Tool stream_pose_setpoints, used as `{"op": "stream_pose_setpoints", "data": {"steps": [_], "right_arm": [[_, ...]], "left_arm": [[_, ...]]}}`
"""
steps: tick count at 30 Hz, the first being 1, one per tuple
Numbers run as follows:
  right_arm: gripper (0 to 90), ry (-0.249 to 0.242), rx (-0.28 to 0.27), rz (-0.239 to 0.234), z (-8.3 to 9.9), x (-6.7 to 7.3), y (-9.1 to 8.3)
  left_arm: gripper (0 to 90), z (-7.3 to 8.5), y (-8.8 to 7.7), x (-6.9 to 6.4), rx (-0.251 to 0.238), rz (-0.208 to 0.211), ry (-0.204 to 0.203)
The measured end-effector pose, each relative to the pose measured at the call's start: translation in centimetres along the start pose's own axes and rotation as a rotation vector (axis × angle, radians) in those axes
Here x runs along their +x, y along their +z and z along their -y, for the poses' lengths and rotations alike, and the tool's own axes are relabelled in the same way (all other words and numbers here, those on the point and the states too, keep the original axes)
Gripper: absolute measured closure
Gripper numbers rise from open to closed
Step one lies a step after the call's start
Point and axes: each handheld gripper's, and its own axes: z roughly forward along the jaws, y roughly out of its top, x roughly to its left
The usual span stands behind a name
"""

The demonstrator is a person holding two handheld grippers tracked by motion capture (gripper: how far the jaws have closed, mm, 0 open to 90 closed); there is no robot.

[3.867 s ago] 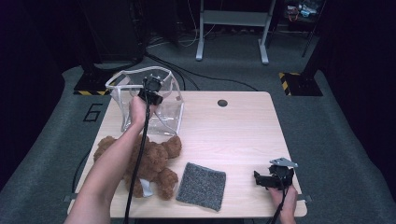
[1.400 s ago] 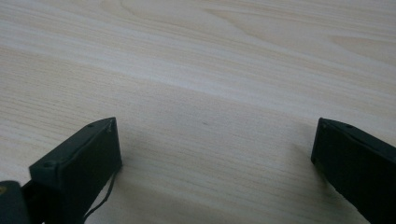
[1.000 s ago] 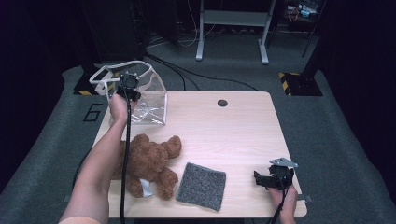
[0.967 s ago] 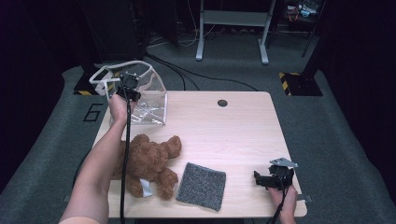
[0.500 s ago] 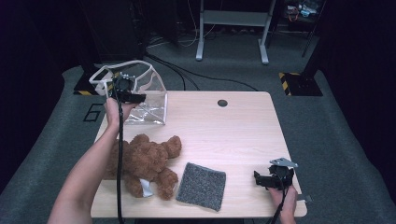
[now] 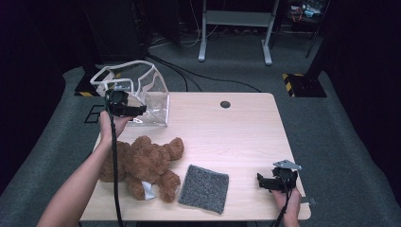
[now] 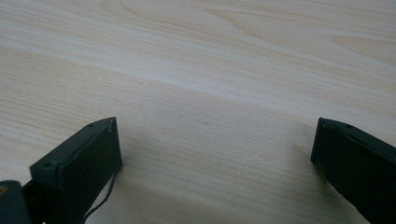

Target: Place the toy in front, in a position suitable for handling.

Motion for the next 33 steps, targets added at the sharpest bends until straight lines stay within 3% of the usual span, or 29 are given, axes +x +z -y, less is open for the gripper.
{"op": "stream_pose_setpoints", "data": {"steps": [4, 11, 13, 22, 23, 27, 30, 33], "right_arm": [[0.9, 0.001, -0.001, 0.001, 0.0, 0.0, 0.0], [0.8, 0.007, -0.001, 0.003, 0.0, 0.1, 0.0], [0.8, 0.003, -0.003, 0.002, 0.0, 0.1, 0.0], [0.0, 0.018, 0.02, 0.006, -0.1, 0.4, -0.1], [0.0, 0.006, 0.027, 0.008, -0.1, 0.3, -0.1], [0.0, 0.041, 0.038, 0.017, -0.2, 0.7, -0.2], [0.0, 0.037, 0.041, -0.007, -0.3, 1.2, -0.3], [0.0, 0.024, 0.052, -0.028, -0.6, 2.1, -0.5]], "left_arm": [[12.2, 1.5, -2.0, -0.2, -0.019, 0.024, -0.005], [7.3, 3.1, -3.5, -0.7, -0.014, 0.057, -0.012], [6.9, 3.8, -4.3, -1.1, -0.009, 0.057, 0.017], [4.1, 6.6, -6.5, -1.9, -0.027, 0.086, -0.007], [4.0, 6.6, -6.5, -1.9, -0.027, 0.086, -0.007], [3.3, 7.8, -8.3, -2.6, -0.059, 0.091, -0.007], [3.4, 8.6, -9.2, -2.9, -0.076, 0.085, 0.002], [3.3, 10.3, -10.7, -3.5, -0.094, 0.064, 0.013]]}}
